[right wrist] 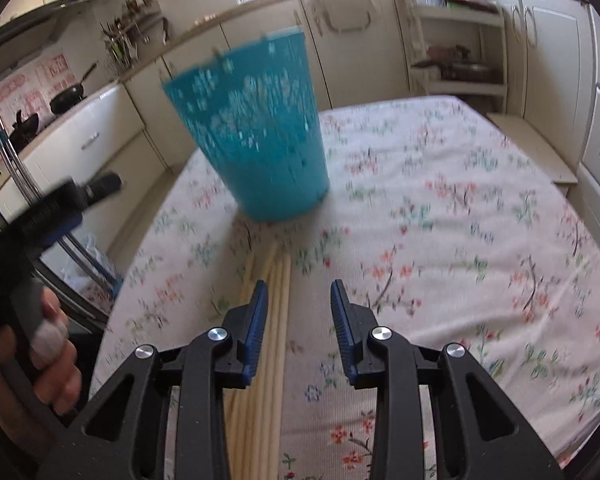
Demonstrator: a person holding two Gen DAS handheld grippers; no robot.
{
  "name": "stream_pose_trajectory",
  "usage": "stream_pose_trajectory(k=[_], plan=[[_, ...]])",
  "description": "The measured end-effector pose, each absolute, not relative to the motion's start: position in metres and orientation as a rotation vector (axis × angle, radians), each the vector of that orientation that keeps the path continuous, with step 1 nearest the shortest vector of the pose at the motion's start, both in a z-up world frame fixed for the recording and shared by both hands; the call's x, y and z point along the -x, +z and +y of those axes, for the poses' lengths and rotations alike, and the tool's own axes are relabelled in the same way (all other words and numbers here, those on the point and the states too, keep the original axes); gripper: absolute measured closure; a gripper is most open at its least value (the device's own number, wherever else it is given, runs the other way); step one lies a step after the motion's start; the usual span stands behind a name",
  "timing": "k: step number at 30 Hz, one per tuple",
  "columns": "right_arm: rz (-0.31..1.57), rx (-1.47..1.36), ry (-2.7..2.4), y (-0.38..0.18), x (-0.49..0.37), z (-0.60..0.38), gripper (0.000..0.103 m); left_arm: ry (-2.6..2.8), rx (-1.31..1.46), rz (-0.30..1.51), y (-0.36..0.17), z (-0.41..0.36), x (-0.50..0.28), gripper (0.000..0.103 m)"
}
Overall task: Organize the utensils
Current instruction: 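Bring both grippers back down beside the chopstick bundle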
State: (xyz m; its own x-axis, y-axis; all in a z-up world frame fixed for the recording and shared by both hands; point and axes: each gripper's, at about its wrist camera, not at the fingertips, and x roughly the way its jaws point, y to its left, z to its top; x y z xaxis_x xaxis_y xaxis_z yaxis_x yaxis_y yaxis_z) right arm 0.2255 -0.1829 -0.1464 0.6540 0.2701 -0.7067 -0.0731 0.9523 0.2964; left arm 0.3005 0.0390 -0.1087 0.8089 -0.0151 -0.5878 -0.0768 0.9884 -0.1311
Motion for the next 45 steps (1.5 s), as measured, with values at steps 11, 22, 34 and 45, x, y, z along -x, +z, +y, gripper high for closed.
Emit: stream_pose_trajectory(k=[11, 22, 34, 45], plan=[[0.891, -0.241, 0.201, -0.162, -0.227, -0.178, 0.069, -0.003, 0.145, 0.672, -0.113, 0.034, -0.304, 0.013], [0.896, -0.245, 0.198, -0.163, -0.228, -0.177, 0.069, 0.028, 0.054, 0.73, -0.12, 0.023, -0.308, 0.013], [0.903, -0.25, 0.195, -0.167, -0.23, -0.18, 0.069, 0.013, 0.044, 0.753, -0.125, 0.018, -0.31, 0.013], [0.913, -0.227, 0.189, -0.169, -0.233, -0.177, 0.069, 0.03, 0.052, 0.819, -0.139, 0.024, -0.318, 0.013]])
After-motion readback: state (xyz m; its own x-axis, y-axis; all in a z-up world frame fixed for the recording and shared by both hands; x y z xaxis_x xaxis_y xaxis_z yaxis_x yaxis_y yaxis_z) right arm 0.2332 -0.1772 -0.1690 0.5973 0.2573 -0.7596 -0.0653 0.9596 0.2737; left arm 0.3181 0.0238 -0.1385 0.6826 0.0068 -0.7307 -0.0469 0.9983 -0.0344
